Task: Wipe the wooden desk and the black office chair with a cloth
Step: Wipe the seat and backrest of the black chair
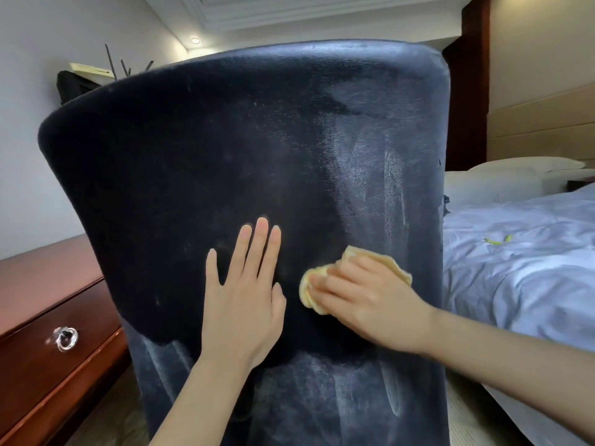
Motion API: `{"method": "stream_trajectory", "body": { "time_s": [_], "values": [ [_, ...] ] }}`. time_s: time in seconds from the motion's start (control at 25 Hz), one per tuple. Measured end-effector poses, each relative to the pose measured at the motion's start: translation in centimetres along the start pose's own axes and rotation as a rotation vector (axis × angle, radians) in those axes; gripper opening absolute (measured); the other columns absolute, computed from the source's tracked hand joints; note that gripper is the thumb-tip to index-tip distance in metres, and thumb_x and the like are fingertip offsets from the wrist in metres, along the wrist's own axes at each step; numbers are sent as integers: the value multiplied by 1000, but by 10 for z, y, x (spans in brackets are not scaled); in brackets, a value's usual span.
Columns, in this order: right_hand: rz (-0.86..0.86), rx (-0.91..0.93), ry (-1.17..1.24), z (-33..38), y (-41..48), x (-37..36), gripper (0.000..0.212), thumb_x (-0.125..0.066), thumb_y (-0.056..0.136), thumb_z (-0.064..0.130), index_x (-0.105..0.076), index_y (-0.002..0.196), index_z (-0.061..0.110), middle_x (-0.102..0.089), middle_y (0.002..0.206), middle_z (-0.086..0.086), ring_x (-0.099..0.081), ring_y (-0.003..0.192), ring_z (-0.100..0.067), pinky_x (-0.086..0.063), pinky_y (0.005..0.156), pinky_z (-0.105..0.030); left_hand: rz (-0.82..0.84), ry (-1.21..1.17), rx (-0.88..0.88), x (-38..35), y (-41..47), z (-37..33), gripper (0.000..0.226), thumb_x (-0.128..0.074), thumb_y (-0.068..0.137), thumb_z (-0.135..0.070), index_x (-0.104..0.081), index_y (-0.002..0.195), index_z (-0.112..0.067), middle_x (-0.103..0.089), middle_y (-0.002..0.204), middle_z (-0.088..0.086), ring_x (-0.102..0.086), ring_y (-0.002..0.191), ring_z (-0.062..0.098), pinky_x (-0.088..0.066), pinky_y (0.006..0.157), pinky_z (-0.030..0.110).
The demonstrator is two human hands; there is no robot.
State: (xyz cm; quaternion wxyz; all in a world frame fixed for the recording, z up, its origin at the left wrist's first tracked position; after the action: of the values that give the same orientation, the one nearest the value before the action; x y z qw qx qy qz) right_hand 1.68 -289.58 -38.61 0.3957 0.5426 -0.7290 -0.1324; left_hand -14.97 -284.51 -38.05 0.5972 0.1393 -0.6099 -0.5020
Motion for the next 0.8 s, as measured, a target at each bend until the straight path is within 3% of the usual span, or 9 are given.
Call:
{"method": "stream_trajectory", "body": {
  "time_s": [0.12,0.2,0.32,0.44,0.56,0.8],
  "values": [
    [214,-28,99,22,-46,-15,79,5,101,22,-72,87,33,-66,86,18,-62,80,-4,-52,70,-20,26,13,11,2,-1,-4,67,-26,89,-30,-13,152,-13,-8,160,4,-12,146,21,-28,110,57],
    [332,-22,82,26,-74,-18,84,11,97,22,-69,87,43,-64,87,26,-59,82,7,-49,71,-13,40,32,10,4,-2,-6,67,-24,89,-31,-10,152,-13,-7,160,4,-11,147,22,-28,110,57],
    [372,5,70,14,-88,-13,75,3,99,28,-69,92,46,-64,92,30,-59,86,10,-49,74,-9,51,56,5,7,-2,-6,66,-22,89,-32,-12,152,-12,-8,159,5,-13,146,23,-30,109,58],
    [147,17,40,-13,-67,6,64,-10,103,25,-74,95,31,-69,98,13,-64,91,-7,-54,77,-24,37,56,-4,7,-2,-6,66,-25,89,-32,-18,151,-11,-14,159,6,-18,145,23,-33,106,59],
    [-146,37,7,-51,-25,35,43,-27,103,16,-69,99,10,-67,104,-6,-62,89,-27,-49,75,-39,12,49,-4,4,-2,-5,67,-27,88,-32,-20,151,-10,-16,159,7,-20,145,24,-33,106,59],
    [-330,-91,-194,-111,51,85,21,-53,93,4,-70,99,12,-64,113,-16,-61,97,-33,-46,79,-41,-17,0,17,-5,1,-6,66,-28,92,-38,-18,151,-11,-14,159,6,-17,146,23,-31,107,59]
  ]
}}
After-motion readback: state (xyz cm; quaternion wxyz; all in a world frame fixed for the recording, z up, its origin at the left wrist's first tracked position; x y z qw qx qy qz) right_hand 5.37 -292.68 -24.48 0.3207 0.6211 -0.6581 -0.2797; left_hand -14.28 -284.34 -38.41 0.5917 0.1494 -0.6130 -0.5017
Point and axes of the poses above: each hand's wrist, its own y-axis towards the middle knuckle, its own x-axis out of the back of the hand, z = x × y, the point moved 3 cm from there along y, towards the middle knuckle
